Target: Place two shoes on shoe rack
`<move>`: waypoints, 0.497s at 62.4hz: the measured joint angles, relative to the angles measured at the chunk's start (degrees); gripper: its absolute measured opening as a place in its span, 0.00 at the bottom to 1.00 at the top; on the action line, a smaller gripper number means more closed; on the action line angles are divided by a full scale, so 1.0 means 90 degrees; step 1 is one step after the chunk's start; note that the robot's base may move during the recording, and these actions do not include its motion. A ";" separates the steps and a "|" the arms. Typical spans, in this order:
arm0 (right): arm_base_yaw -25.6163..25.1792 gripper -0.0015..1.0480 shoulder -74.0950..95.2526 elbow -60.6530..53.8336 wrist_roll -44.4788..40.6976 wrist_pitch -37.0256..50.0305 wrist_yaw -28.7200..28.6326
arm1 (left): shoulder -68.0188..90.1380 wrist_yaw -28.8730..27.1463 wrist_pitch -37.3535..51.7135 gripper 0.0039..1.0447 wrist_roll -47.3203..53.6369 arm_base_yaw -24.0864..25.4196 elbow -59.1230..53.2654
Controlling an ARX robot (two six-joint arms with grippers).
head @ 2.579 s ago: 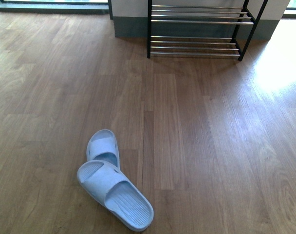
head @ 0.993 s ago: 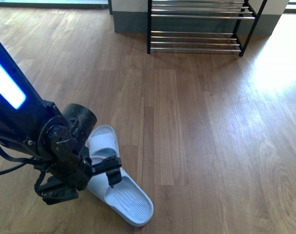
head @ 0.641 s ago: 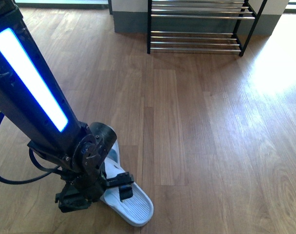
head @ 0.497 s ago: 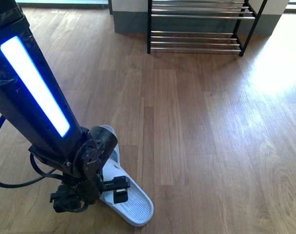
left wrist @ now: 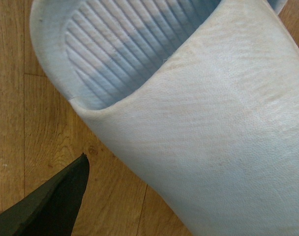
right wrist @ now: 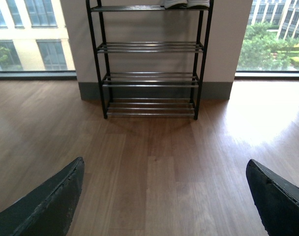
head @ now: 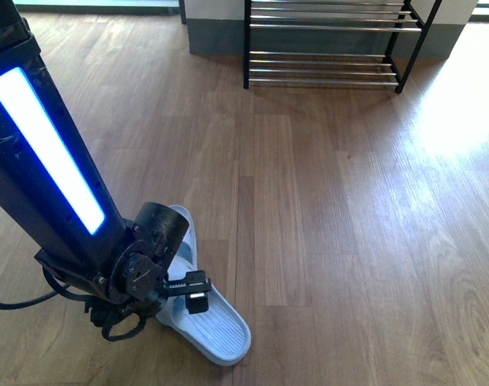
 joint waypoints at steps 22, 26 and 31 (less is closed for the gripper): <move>0.0000 0.91 0.0000 0.0000 0.0000 0.0000 0.0002 | 0.0104 -0.0435 0.0112 0.84 -0.0032 0.0053 -0.0051; 0.0000 0.91 0.0000 0.0000 0.0000 0.0000 0.0002 | 0.0136 -0.0461 0.0078 0.75 -0.0032 0.0073 -0.0051; 0.0000 0.91 0.0000 0.0000 0.0000 0.0000 0.0002 | 0.0146 -0.0476 0.0019 0.64 -0.0034 0.0092 -0.0053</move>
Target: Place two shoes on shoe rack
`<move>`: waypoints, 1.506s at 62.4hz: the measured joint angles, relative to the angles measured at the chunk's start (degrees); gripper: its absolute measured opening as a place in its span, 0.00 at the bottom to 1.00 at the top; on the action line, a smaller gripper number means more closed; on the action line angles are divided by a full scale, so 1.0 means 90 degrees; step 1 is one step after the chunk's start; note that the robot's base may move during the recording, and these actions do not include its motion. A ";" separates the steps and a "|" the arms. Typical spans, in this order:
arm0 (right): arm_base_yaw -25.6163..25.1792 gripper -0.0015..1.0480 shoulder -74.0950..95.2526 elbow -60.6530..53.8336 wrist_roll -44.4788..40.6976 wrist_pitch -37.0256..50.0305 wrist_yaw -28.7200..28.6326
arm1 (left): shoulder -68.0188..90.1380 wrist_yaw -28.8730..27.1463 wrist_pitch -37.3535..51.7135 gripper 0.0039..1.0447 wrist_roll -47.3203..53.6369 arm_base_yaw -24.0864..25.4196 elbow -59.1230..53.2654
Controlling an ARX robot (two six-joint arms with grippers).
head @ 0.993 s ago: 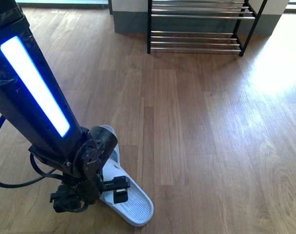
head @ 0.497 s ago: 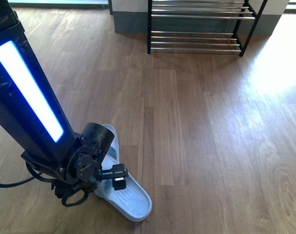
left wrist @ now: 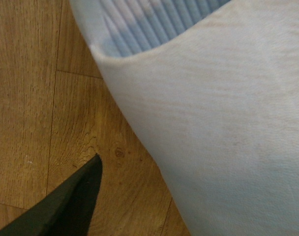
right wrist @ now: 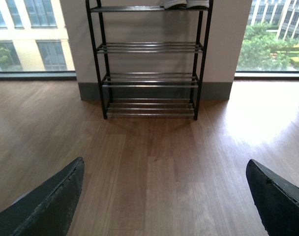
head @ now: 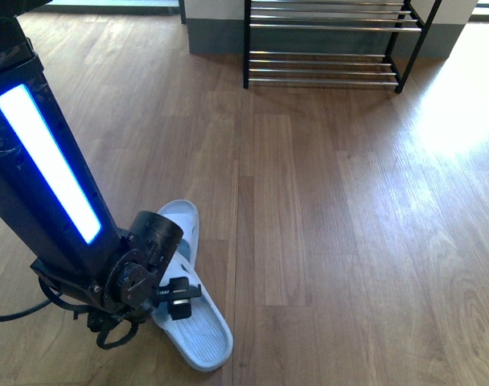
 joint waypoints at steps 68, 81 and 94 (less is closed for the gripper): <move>0.0000 0.91 0.0000 0.0000 0.0000 0.0000 0.0000 | -0.2557 -0.0486 0.0306 0.01 0.0056 0.0352 -0.1834; 0.0000 0.91 0.0000 0.0000 0.0000 0.0000 0.0000 | -0.4218 -0.0845 0.0554 0.01 0.0389 0.0559 -0.2800; 0.0000 0.91 0.0000 0.0000 0.0000 0.0000 -0.0002 | -0.6839 -0.1666 0.0012 0.01 0.0928 0.0624 -0.3823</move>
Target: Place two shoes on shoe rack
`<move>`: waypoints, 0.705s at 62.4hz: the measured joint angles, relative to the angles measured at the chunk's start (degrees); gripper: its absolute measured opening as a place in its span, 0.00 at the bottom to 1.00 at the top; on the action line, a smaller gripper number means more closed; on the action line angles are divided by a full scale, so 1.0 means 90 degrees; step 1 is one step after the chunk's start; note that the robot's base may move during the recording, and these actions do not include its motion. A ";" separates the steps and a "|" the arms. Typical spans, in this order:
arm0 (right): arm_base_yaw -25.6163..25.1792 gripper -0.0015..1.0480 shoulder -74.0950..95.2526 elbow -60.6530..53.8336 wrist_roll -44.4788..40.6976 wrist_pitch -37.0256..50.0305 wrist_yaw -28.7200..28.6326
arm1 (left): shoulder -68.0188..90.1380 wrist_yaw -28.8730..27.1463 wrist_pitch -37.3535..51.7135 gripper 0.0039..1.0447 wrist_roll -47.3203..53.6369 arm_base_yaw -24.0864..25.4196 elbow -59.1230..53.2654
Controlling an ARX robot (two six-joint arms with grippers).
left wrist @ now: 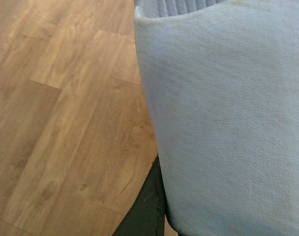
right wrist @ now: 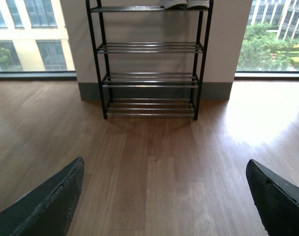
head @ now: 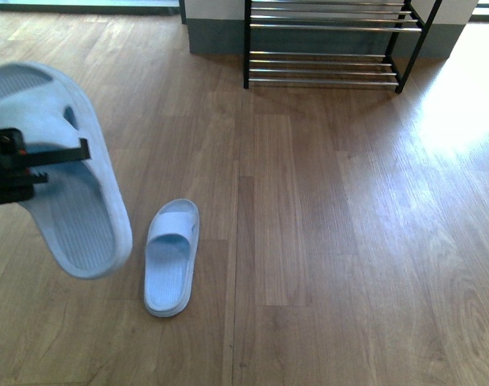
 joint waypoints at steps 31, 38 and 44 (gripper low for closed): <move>0.0000 0.91 0.0000 0.0000 0.0000 0.0000 0.0002 | -0.6368 -0.3169 -0.1503 0.01 0.1705 -0.1433 -0.1933; 0.0000 0.91 0.0000 0.0000 0.0000 0.0000 0.0002 | -0.6596 -0.3325 -0.1428 0.01 0.1987 -0.1566 -0.1972; 0.0000 0.91 0.0000 0.0000 0.0000 0.0000 0.0000 | -0.6594 -0.3332 -0.1428 0.01 0.2093 -0.1574 -0.1999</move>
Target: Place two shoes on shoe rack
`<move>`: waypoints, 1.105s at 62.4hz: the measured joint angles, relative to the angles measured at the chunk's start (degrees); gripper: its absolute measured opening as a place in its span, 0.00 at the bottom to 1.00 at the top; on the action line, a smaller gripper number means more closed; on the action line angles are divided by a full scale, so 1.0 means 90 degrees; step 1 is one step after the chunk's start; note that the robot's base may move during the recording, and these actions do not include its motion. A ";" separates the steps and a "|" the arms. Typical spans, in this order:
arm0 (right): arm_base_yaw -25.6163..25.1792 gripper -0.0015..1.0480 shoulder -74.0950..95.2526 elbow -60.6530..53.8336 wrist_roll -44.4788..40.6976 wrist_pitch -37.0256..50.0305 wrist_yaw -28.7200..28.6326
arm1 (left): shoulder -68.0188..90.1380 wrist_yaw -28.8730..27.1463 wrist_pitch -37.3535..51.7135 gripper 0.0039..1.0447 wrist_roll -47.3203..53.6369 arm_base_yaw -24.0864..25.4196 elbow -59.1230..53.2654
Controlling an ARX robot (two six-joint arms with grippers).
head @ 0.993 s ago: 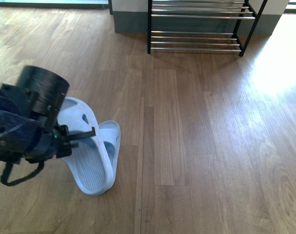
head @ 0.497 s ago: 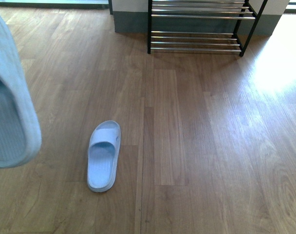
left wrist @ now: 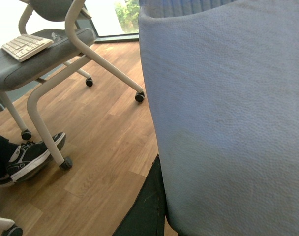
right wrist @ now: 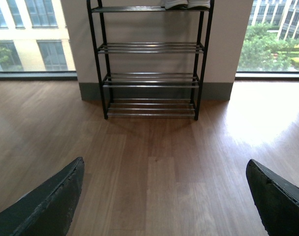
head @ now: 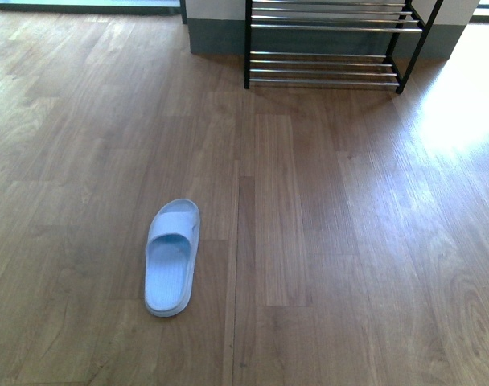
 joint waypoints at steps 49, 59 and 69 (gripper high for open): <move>0.0000 0.91 -0.0005 0.0000 0.0000 0.0000 -0.0015 | 0.0000 0.0015 0.0000 0.01 0.0090 -0.0027 -0.0017; 0.0000 0.91 -0.0002 0.0000 0.0000 0.0000 -0.0022 | 0.0005 -0.0015 0.0000 0.01 0.0090 -0.0015 -0.0017; 0.0000 0.91 -0.0005 0.0000 0.0000 -0.0002 0.0012 | 0.0015 0.0039 0.0000 0.01 0.0092 -0.0032 -0.0017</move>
